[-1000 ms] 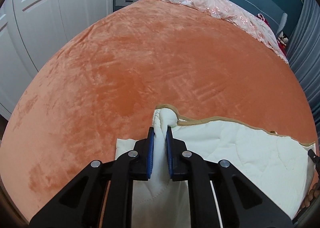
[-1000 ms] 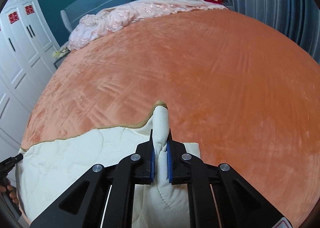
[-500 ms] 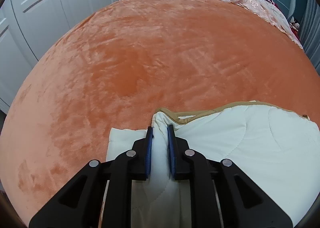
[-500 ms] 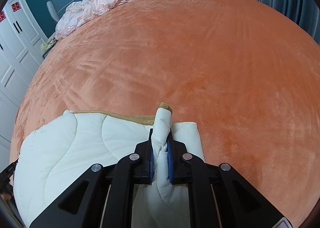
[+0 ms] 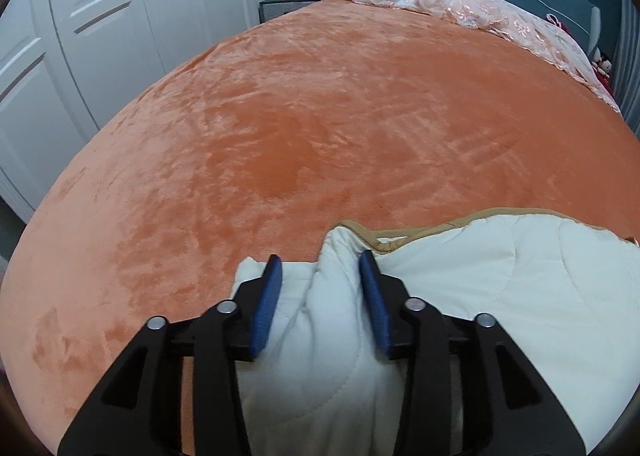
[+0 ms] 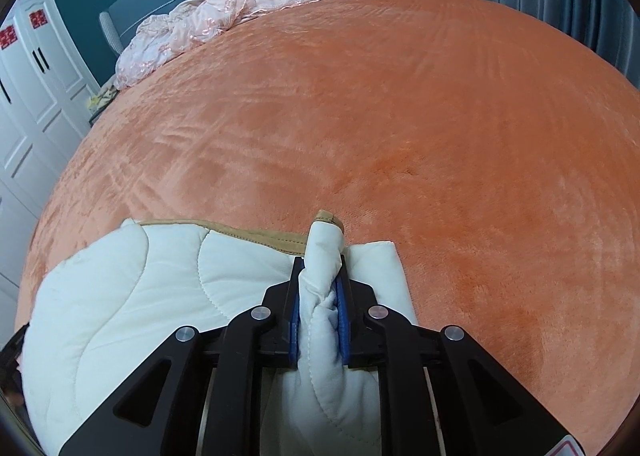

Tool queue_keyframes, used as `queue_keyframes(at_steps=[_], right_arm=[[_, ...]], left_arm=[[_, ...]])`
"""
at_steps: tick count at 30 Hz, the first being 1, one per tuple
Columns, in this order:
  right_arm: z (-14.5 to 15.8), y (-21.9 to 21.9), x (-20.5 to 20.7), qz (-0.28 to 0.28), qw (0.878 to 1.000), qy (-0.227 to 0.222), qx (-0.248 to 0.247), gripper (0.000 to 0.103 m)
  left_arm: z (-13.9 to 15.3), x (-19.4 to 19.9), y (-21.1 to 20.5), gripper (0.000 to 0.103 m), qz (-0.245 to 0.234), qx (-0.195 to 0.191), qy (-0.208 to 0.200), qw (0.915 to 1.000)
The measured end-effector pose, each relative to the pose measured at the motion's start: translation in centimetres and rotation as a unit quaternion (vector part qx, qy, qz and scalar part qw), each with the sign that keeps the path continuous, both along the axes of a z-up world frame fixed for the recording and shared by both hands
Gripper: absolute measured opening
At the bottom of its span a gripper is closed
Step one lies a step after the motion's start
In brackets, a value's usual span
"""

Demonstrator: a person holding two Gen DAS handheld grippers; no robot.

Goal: Fold large clothes

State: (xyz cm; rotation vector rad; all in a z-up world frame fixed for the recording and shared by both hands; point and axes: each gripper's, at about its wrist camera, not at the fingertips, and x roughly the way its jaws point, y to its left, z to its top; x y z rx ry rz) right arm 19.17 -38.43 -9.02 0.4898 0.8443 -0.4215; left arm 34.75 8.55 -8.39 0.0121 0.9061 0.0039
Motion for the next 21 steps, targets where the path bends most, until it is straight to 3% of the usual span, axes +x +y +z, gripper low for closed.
queue_keyframes(at_steps=[2,3,4,8,11,14,17,21], right_arm=[[0.9,-0.8,-0.7,-0.015,1.0,-0.011,0.015,0.016],[1.8,-1.3,-1.4,-0.031,0.999,-0.021,0.016,0.026],[3.0,-1.6,-2.4,-0.049,0.998,-0.039,0.012,0.034],[7.4,-1.9,-4.7,-0.094,0.992,-0.077,-0.027,0.037],[9.7,0.3,-3.3,-0.038,0.995,-0.094,-0.005,0.037],[9.9,4.6,0.3,0.057,0.995,-0.079,0.032,0.03],[8.8,9.1,3.5,0.129,0.989,-0.053,0.051,0.018],[6.6,13.0,6.7,0.182,0.982,-0.011,0.053,0.011]], left_arm=[[1.0,0.1,1.1,0.049,0.009,-0.018,0.007,0.9998],[1.8,-0.1,1.6,0.055,0.018,-0.016,0.006,0.9997],[2.9,-0.4,2.2,0.068,0.033,-0.007,-0.004,0.9994],[7.6,-1.4,2.7,0.067,0.025,0.014,-0.041,0.9987],[10.9,-1.7,0.3,0.066,-0.019,-0.025,-0.051,0.9982],[11.9,-2.1,-4.8,0.066,-0.089,-0.047,-0.036,0.9942],[9.9,-2.2,-9.7,0.06,-0.146,-0.061,0.009,0.9873],[5.9,-2.3,-13.5,0.052,-0.17,-0.044,0.055,0.983]])
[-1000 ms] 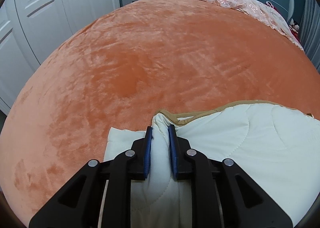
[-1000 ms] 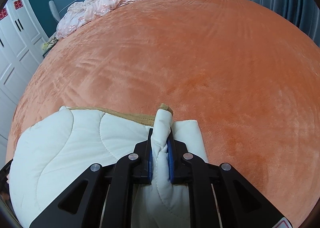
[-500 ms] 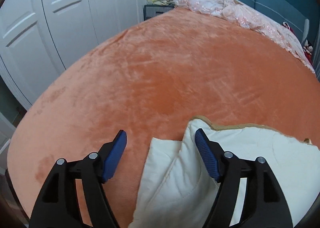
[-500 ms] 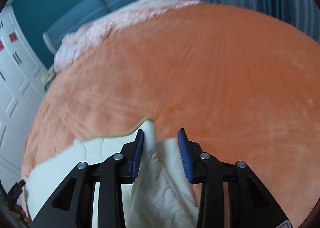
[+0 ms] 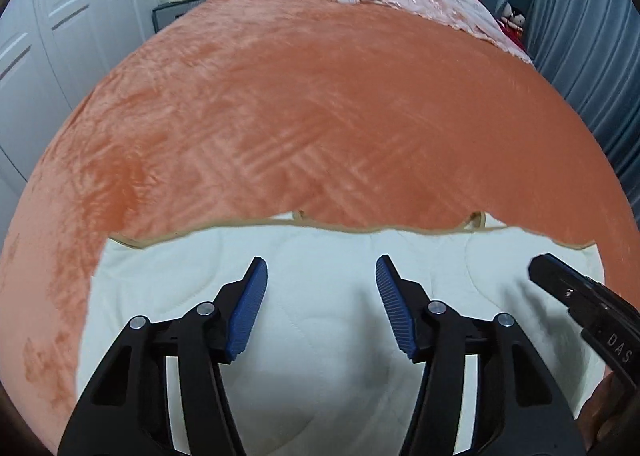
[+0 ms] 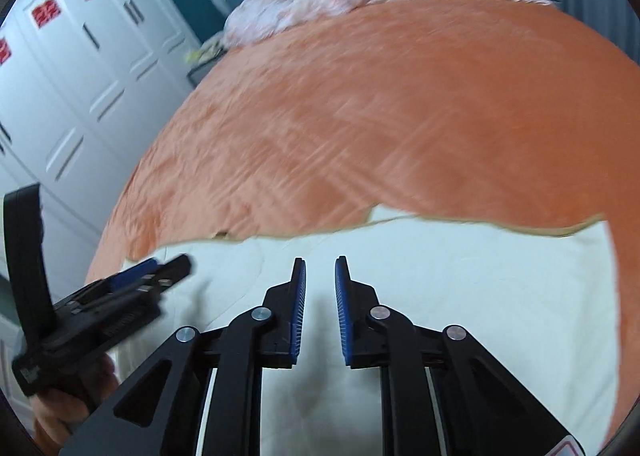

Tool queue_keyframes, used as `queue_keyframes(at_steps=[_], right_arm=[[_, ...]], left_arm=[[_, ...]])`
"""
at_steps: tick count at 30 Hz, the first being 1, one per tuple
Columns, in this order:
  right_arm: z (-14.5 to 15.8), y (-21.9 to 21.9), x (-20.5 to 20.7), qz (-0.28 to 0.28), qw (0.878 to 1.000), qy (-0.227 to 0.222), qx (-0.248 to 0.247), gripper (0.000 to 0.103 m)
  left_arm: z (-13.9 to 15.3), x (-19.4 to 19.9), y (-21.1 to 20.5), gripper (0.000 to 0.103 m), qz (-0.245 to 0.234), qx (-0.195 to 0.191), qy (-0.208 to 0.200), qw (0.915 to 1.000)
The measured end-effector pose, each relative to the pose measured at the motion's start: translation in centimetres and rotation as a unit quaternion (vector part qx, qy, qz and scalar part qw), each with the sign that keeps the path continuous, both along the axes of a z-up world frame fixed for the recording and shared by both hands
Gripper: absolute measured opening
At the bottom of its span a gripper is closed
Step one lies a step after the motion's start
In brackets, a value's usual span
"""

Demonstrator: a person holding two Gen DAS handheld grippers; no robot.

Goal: Fold large clothes

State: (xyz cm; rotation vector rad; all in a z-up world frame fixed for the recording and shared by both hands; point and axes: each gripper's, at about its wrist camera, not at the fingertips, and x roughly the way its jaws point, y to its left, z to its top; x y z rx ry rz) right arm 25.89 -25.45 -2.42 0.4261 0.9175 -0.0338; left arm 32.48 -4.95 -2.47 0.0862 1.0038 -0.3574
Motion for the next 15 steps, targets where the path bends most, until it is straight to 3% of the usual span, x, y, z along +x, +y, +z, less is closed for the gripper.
queue_keyframes(at_steps=[7,15], right_arm=[[-4.5,2.2,1.8,0.016,0.999,0.049,-0.012,0.008],[-6.8,2.6,1.8,0.015,0.999,0.047,-0.018,0.006]], left_arm=[[-4.1,-0.5,-0.7,0.051,0.007,0.005,0.013,0.9999],[-5.7,-1.4,-1.6,0.052,0.01,0.03,-0.028,0.9991]])
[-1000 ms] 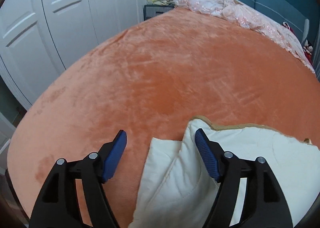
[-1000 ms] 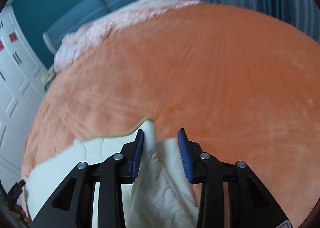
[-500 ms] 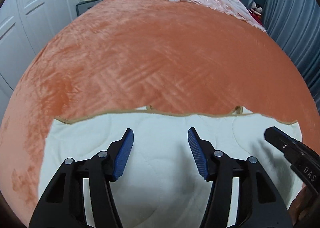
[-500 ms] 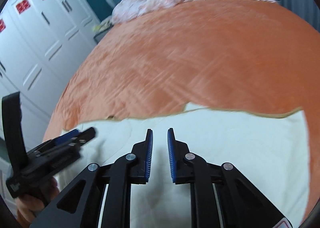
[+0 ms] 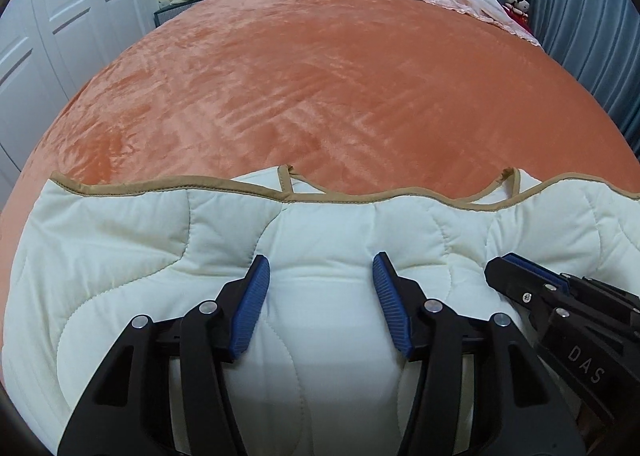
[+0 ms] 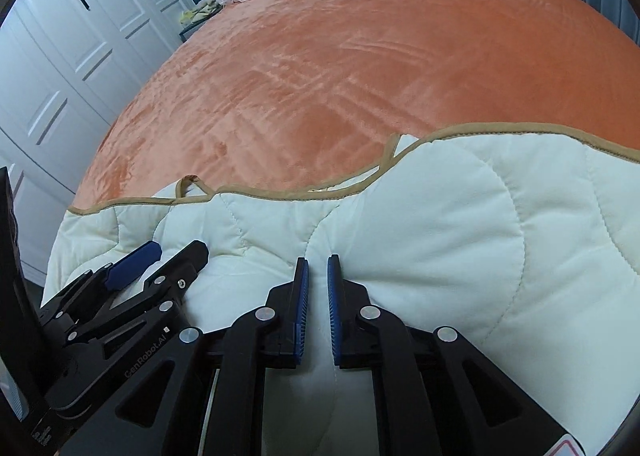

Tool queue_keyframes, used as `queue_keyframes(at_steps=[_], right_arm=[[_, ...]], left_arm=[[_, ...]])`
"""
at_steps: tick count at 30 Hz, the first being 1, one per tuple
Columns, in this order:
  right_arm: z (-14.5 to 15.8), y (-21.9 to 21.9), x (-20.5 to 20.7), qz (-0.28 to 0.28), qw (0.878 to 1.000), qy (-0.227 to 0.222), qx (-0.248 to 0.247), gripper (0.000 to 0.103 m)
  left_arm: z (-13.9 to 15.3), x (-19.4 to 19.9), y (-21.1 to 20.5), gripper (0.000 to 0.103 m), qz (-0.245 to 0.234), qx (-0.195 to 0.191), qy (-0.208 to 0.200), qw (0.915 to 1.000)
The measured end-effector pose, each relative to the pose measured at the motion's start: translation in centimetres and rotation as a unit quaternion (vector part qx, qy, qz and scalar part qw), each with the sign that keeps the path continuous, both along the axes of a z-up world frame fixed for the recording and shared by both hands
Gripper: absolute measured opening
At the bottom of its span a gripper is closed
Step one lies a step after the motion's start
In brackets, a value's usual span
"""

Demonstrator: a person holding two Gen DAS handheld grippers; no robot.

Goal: Fold large clothes

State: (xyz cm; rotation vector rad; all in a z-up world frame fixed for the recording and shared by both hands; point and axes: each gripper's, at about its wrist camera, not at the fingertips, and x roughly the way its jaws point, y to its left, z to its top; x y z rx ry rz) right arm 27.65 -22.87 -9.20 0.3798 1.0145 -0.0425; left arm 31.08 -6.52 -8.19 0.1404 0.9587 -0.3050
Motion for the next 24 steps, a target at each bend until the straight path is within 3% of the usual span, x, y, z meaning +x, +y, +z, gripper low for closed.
queue_keyframes(at_steps=[20,23,24], right_arm=[[-0.9,-0.1,0.2,-0.012,0.999,-0.035,-0.006,0.003],[1.1,-0.9,-1.3,-0.064,0.996,-0.059,-0.037,0.001],[2.5,-1.4,-2.6,-0.095,0.991,-0.083,-0.048,0.009]], left_arm=[[-1.0,0.2,-0.8,0.057,0.003,0.015,-0.024,0.9996],[-0.5,0.3,-0.5,0.057,0.006,0.01,-0.018,0.9998],[0.1,0.3,0.1,0.057,0.014,0.005,-0.015,0.9998]])
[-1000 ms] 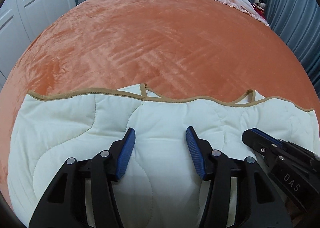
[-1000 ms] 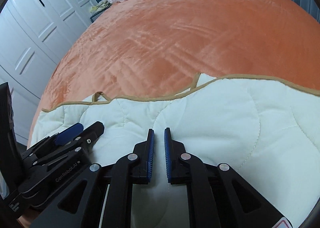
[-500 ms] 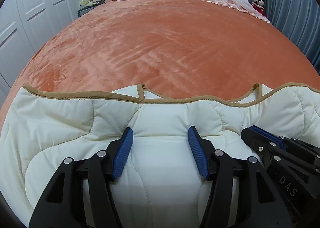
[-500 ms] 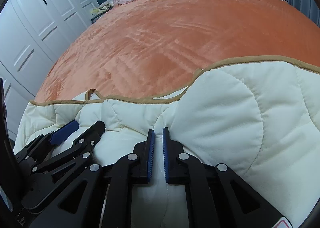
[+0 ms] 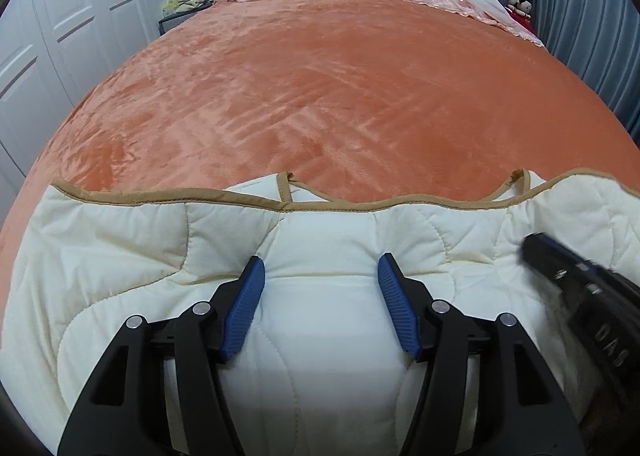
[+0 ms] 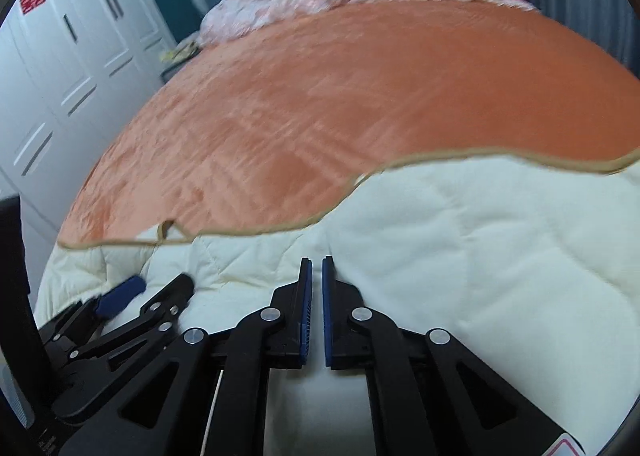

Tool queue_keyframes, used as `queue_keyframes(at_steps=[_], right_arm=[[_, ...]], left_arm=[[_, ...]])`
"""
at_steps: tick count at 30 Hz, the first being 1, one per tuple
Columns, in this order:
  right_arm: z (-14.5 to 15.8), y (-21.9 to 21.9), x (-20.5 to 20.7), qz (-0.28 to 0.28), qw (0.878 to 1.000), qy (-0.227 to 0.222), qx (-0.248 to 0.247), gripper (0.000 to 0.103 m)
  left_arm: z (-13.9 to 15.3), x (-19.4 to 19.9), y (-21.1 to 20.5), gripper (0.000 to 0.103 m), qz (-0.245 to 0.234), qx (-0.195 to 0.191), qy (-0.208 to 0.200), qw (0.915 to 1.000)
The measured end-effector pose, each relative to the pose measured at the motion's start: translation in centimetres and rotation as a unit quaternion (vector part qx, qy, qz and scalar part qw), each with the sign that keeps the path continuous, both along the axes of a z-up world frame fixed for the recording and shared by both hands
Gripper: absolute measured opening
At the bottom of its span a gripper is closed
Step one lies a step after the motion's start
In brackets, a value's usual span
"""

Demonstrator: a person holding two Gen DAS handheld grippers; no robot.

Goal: Fold large clothes

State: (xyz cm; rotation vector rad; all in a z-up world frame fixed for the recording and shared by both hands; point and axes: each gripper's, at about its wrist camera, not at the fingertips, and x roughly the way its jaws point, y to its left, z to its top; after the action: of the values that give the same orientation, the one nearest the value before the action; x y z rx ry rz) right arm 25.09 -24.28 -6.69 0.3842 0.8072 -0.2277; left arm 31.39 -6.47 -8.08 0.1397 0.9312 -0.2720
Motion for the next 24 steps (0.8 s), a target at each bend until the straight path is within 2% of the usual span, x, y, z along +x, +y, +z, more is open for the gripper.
queue_keyframes(at_steps=[1,2,5,7,12,14,18,24], right_arm=[[1.2,-0.5,-1.3,-0.02,1.0,-0.023,-0.003,0.018],[2.4,-1.0,-2.6,-0.031,0.999,-0.039,-0.005,0.018],[3.7,-1.3,-5.0,0.005,1.0,-0.026,0.011,0.017],[3.8,-0.5,-6.3,0.04,0.999,-0.014,0.028,0.017],[2.6,2.9,-9.2,0.087,0.994,0.01,0.071,0.018],[1.7,4.3,-9.2,0.093,0.993,0.023,0.064,0.018],[0.3,5.5,-9.2,0.098,0.994,0.033,0.035,0.017],[-1.7,5.0,-8.9,0.088,0.995,0.031,0.043,0.01]], left_arm=[[0.8,-0.2,0.9,0.057,0.017,-0.007,-0.004,0.9998],[1.8,-0.6,2.2,0.057,0.04,-0.018,-0.014,0.999],[4.3,-2.5,5.7,0.057,0.061,-0.076,-0.012,0.9951],[5.3,-4.1,6.7,0.057,0.055,-0.087,-0.009,0.9947],[4.7,-8.7,6.1,0.057,0.015,-0.068,0.009,0.9975],[3.6,-9.8,5.6,0.057,0.01,-0.056,0.016,0.9983],[2.4,-11.0,4.8,0.058,0.006,-0.025,-0.005,0.9997],[0.9,-10.9,4.5,0.059,0.006,-0.012,-0.013,0.9998]])
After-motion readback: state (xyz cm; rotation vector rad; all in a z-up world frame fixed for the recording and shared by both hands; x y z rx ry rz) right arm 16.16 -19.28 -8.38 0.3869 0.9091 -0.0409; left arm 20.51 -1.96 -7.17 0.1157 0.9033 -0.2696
